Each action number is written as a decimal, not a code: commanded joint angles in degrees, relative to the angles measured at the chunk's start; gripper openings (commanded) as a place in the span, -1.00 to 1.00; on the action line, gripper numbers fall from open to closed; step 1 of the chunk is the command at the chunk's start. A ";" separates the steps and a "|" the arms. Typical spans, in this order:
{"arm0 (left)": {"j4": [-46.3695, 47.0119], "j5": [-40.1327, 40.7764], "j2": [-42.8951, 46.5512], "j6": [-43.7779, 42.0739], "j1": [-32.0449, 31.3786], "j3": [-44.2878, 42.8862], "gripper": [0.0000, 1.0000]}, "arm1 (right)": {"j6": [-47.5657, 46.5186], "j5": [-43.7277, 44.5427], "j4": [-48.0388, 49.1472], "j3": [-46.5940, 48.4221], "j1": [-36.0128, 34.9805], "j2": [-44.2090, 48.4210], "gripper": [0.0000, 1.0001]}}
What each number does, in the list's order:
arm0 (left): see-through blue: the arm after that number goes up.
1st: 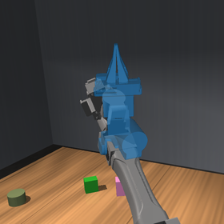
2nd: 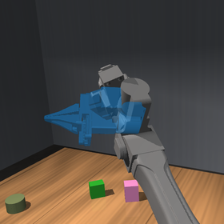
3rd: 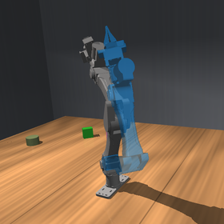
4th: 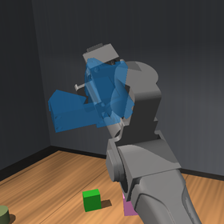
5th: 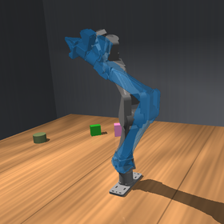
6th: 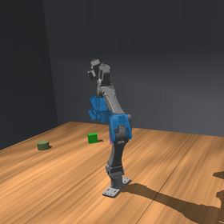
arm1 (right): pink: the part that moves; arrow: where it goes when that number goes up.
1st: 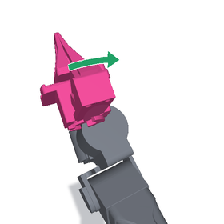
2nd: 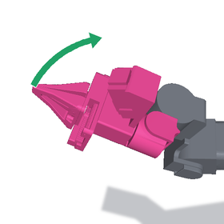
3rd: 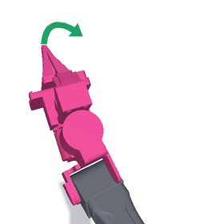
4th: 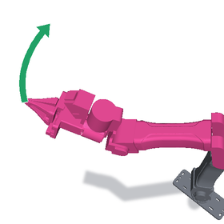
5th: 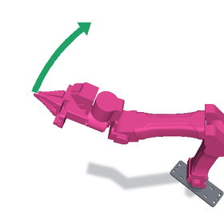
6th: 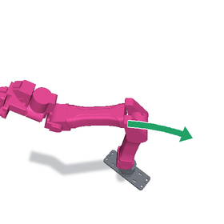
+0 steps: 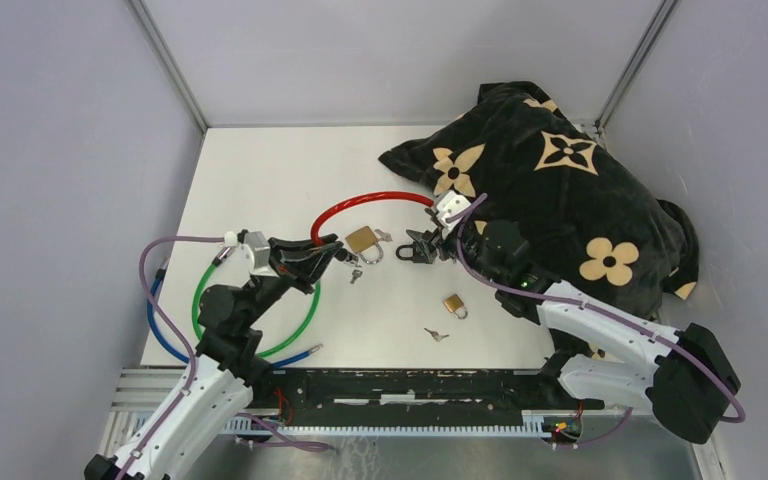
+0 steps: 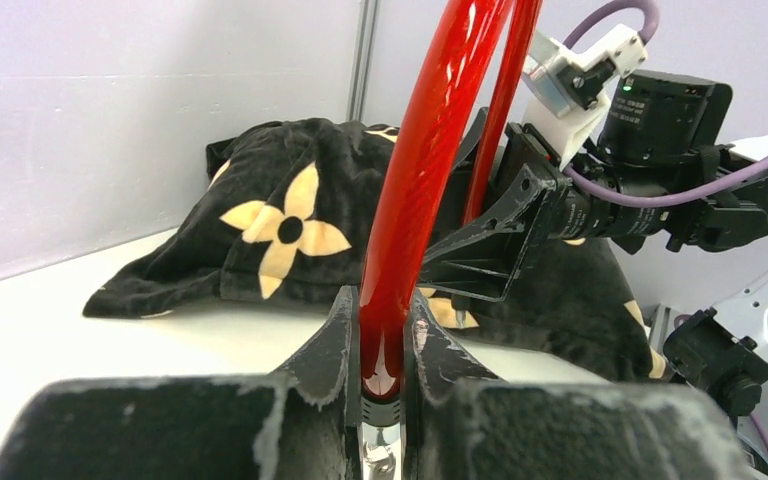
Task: Lock with the key
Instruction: Adjust the lock, then lock the lock.
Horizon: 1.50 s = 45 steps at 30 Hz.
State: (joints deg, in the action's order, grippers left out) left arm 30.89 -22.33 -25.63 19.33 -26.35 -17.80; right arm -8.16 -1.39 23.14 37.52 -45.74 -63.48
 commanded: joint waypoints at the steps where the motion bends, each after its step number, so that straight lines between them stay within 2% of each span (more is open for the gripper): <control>1: 6.31 1.99 1.26 1.51 1.12 -0.21 -0.96 | 0.51 -7.55 3.80 -1.30 3.11 0.82 0.26; 6: 5.94 1.88 1.26 2.07 2.06 0.08 -0.96 | -2.40 -11.15 -2.41 -0.11 5.63 2.07 0.47; 12: 6.11 1.98 1.47 2.02 2.62 0.39 -0.96 | -6.36 -13.83 -9.82 1.78 8.91 3.60 0.59; 18: 6.44 2.07 1.39 2.48 2.83 0.74 -0.96 | -8.71 -16.18 -13.98 3.35 10.76 3.71 0.58; 24: 5.41 3.40 1.29 3.45 3.26 0.40 -0.96 | -7.79 -14.61 -15.50 2.03 10.87 6.33 0.57; 25: 5.06 4.00 1.24 3.72 3.35 0.40 -0.96 | -7.43 -14.58 -15.70 1.86 10.87 6.79 0.60; 27: 4.42 5.03 1.00 4.27 3.41 0.48 -0.97 | -6.75 -14.56 -16.74 1.95 10.85 7.31 0.96; 28: 3.99 5.55 0.94 4.57 3.46 0.56 -0.96 | -6.50 -14.31 -17.09 1.70 10.92 7.51 0.96; 33: 4.27 5.64 0.81 5.78 3.72 0.84 -0.97 | -3.35 -15.74 -12.34 -1.97 10.93 8.35 0.91; 44: 4.17 4.96 0.30 6.54 4.13 0.31 -0.96 | -1.00 -13.47 -7.33 -3.33 10.88 5.83 0.39; 45: 4.27 4.67 0.38 6.77 4.27 0.31 -0.96 | -0.77 -13.38 -7.06 -3.27 10.85 5.61 0.29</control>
State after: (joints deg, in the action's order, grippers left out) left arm 30.11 -18.35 -25.61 22.96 -22.59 -16.47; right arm -10.87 -15.79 11.38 34.39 -35.07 -57.30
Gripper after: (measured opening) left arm 0.149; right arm 0.707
